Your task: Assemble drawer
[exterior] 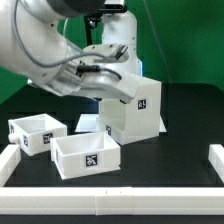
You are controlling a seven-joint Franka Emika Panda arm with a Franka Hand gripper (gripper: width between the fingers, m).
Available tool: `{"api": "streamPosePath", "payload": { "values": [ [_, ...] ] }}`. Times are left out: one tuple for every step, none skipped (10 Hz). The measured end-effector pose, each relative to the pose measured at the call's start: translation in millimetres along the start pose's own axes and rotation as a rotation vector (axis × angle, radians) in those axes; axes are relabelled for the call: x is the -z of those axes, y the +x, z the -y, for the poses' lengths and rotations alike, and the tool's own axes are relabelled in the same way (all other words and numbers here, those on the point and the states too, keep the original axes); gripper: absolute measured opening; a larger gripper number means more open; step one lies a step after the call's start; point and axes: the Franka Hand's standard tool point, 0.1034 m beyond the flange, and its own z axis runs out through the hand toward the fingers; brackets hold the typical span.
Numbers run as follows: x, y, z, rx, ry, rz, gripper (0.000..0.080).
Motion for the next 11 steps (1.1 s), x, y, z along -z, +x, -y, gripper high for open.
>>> {"api": "streamPosePath", "payload": {
  "values": [
    [0.1,-0.4,0.6,0.002,-0.001,-0.002,0.0649],
    [0.1,-0.3,0.4,0.002,-0.001,-0.002,0.0649],
    [-0.3,-0.2,0.2,0.002,-0.001,-0.001,0.0649],
    [-2.5,-0.3,-0.7,-0.007,0.004,0.011,0.0649],
    [-7.9,0.0,-3.0,-0.029,0.020,0.045,0.0649],
    [-9.7,0.2,-2.2,-0.045,0.054,0.083,0.0649],
    [-10.7,0.9,0.2,-0.058,0.088,0.110,0.0649],
    [-14.8,0.8,0.7,-0.073,0.113,0.137,0.0649],
    [-18.2,0.4,1.3,-0.073,0.109,0.141,0.0649],
    [-17.5,0.6,1.0,-0.073,0.110,0.140,0.0649],
    [-17.6,0.7,0.9,-0.073,0.110,0.140,0.0649]
  ]
}}
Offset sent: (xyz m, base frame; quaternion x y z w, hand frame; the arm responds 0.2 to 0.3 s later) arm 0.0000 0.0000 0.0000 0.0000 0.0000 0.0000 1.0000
